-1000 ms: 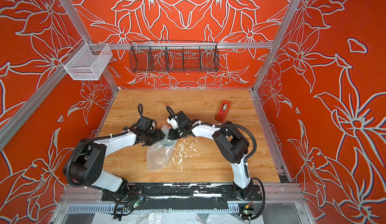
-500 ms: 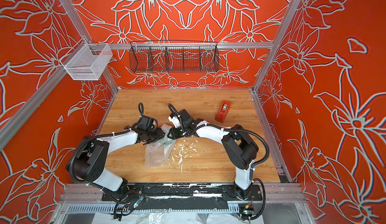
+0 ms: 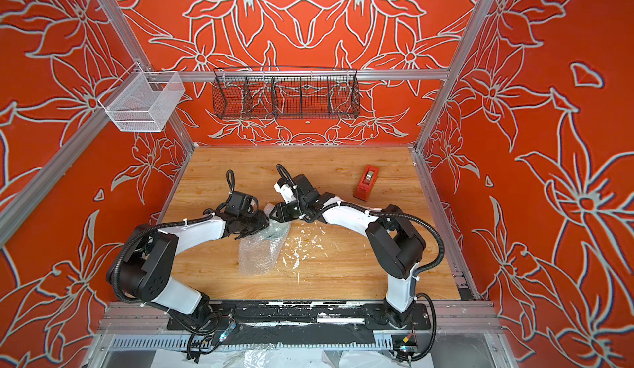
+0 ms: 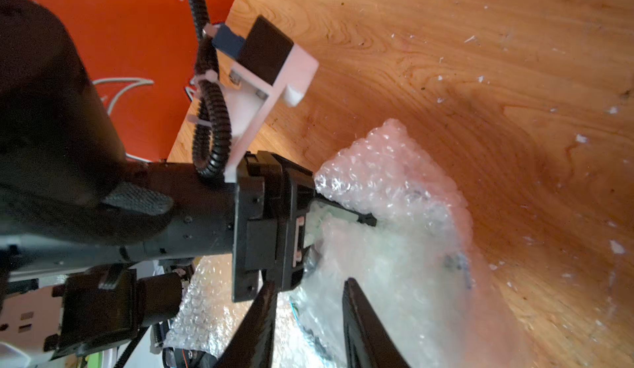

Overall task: Wrap bowls in bubble wrap
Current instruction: Wrap the bowl in bubble wrap.

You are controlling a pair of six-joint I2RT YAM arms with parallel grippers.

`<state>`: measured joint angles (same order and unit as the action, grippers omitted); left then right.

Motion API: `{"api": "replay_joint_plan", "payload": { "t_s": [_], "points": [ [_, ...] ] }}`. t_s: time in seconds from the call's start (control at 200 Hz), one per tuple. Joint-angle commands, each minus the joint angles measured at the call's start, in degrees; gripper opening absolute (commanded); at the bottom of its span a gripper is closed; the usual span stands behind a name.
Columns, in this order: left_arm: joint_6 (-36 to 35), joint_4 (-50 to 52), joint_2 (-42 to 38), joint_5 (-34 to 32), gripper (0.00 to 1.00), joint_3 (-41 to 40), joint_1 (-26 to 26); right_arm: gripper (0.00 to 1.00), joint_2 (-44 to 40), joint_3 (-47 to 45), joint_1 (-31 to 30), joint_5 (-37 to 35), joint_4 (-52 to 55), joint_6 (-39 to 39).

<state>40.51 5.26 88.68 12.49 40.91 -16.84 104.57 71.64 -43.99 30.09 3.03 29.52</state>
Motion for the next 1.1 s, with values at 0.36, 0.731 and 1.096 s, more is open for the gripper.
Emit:
{"api": "replay_joint_plan", "payload": {
  "t_s": [0.36,0.731,1.096],
  "points": [
    [1.58,7.23,-2.93,-4.32,0.5,-4.77,0.21,0.22,6.69,1.46,0.18,1.12,-3.71,6.34],
    [2.02,7.21,-3.83,-4.7,0.51,-4.76,0.27,0.17,11.4,3.99,-3.58,0.12,4.65,1.48],
    [4.55,7.94,-4.69,-6.42,0.47,-5.42,0.71,0.35,6.47,5.69,-3.64,-6.19,12.05,-5.21]
  ]
}}
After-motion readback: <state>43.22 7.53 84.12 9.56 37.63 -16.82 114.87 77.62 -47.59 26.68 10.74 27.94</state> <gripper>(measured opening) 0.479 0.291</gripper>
